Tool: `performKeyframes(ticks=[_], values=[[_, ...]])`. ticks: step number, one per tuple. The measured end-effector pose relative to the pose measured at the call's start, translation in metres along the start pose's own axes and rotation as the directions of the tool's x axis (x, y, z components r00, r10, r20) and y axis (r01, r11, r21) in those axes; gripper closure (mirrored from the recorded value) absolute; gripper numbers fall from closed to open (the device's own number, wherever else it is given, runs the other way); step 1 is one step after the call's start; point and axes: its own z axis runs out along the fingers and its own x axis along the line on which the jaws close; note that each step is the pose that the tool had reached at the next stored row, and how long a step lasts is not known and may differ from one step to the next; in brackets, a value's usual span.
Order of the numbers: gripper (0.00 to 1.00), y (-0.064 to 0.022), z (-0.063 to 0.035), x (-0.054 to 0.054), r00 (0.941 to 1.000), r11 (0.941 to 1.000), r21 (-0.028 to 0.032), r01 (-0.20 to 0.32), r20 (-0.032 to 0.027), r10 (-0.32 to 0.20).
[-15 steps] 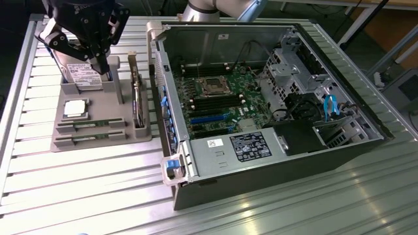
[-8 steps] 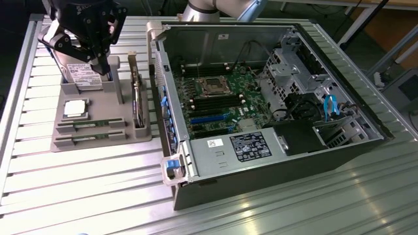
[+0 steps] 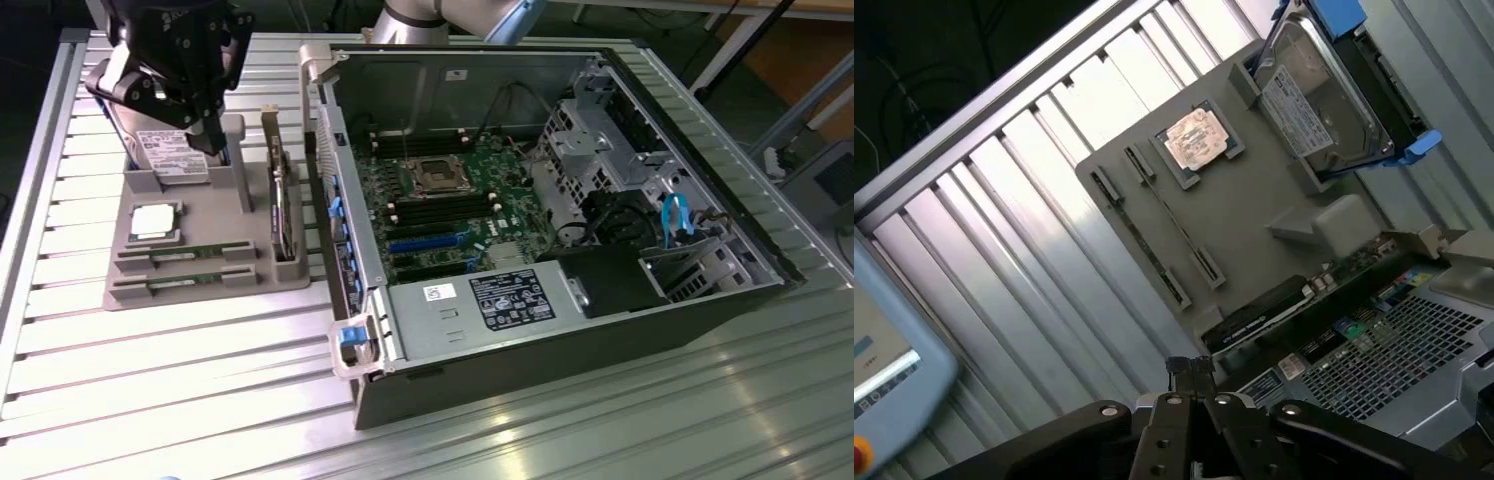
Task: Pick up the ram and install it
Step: 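Pick up the ram and move it above insertion slot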
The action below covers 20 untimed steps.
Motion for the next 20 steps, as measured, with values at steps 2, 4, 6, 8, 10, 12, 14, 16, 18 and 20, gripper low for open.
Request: performKeyframes(ticks=[2,4,6,8,10,12,14,16,18,20], values=[[0.91,0.0000,0.0000,0.0000,0.9997,0.9997,0.0022,0.023,-0.0019,-0.023],[0.91,0.0000,0.0000,0.0000,0.9990,0.9990,0.0041,0.045,-0.0036,-0.045],[0.91,0.0000,0.0000,0.0000,0.9979,0.9979,0.0057,0.064,-0.0049,-0.064],[0.91,0.0000,0.0000,0.0000,0.9953,0.9953,0.0081,0.096,-0.0070,-0.096],[0.91,0.0000,0.0000,0.0000,0.9928,0.9928,0.0097,0.120,-0.0086,-0.120],[0.91,0.0000,0.0000,0.0000,0.9894,0.9894,0.0118,0.145,-0.0108,-0.145],[0.91,0.0000,0.0000,0.0000,0.9835,0.9834,0.0149,0.181,-0.0148,-0.180],[0.91,0.0000,0.0000,0.0000,0.9818,0.9818,0.0155,0.189,-0.0153,-0.189],[0.91,0.0000,0.0000,0.0000,0.9766,0.9765,0.0171,0.215,-0.0170,-0.215],[0.91,0.0000,0.0000,0.0000,0.9725,0.9725,0.0181,0.232,-0.0179,-0.232]])
